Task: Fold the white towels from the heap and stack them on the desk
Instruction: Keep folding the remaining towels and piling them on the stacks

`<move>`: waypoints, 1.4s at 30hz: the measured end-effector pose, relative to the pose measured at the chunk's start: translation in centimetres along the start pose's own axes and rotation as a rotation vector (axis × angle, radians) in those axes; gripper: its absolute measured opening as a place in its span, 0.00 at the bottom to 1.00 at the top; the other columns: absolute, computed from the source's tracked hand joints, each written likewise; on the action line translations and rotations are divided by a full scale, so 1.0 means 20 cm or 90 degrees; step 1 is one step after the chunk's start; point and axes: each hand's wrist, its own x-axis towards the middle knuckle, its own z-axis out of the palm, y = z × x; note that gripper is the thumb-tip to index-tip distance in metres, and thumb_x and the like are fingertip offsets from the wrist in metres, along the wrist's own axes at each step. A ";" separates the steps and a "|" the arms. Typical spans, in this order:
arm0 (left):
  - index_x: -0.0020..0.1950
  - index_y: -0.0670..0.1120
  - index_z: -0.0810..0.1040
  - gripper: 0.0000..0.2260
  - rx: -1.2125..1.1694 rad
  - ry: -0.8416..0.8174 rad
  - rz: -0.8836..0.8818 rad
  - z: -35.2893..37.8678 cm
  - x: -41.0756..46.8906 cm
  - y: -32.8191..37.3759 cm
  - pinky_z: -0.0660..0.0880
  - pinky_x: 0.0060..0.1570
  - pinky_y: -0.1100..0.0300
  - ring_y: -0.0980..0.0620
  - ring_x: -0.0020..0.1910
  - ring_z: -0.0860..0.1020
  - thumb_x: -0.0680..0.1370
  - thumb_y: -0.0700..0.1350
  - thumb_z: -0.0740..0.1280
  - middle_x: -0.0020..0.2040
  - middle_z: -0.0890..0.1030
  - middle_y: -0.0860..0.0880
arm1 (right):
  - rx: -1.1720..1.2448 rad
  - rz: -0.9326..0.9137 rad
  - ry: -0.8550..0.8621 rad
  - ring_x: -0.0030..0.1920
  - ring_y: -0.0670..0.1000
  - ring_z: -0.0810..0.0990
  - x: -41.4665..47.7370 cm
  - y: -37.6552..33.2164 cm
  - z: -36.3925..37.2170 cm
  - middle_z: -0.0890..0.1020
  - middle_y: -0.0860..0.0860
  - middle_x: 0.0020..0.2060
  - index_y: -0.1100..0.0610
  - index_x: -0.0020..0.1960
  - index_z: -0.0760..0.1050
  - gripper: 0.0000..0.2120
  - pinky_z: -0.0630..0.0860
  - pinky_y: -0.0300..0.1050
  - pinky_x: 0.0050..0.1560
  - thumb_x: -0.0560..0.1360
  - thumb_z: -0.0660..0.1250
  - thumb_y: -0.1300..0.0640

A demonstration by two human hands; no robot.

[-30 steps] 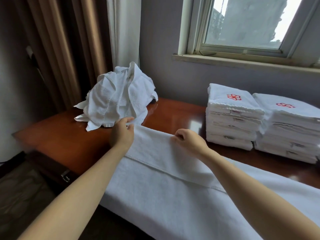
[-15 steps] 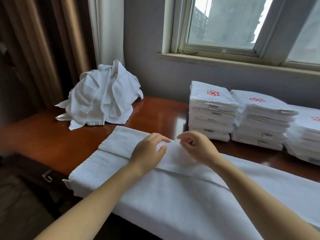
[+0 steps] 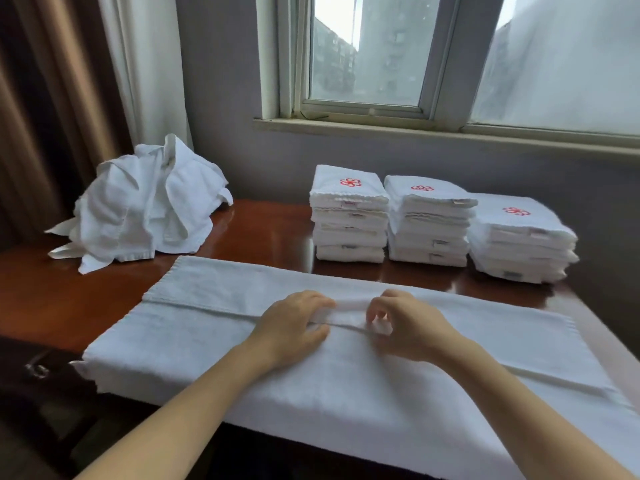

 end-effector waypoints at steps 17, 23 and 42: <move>0.67 0.54 0.74 0.15 0.026 -0.068 0.088 0.14 0.24 0.33 0.67 0.64 0.58 0.57 0.69 0.68 0.81 0.55 0.61 0.70 0.72 0.57 | 0.109 0.078 0.073 0.52 0.40 0.76 -0.31 0.28 -0.10 0.80 0.38 0.50 0.43 0.54 0.80 0.15 0.75 0.41 0.54 0.68 0.68 0.50; 0.73 0.55 0.70 0.20 0.016 -0.127 0.169 0.30 0.36 0.53 0.59 0.70 0.61 0.57 0.75 0.61 0.82 0.57 0.60 0.76 0.64 0.55 | 0.085 0.195 0.004 0.61 0.44 0.73 -0.51 0.47 -0.14 0.72 0.40 0.61 0.43 0.65 0.72 0.29 0.74 0.44 0.59 0.64 0.70 0.53; 0.75 0.56 0.66 0.22 0.051 -0.141 0.170 0.47 0.47 0.73 0.47 0.77 0.52 0.53 0.79 0.53 0.82 0.58 0.57 0.79 0.60 0.52 | 0.006 0.321 0.215 0.60 0.51 0.77 -0.58 0.59 -0.20 0.82 0.45 0.58 0.46 0.59 0.80 0.15 0.72 0.43 0.53 0.76 0.59 0.52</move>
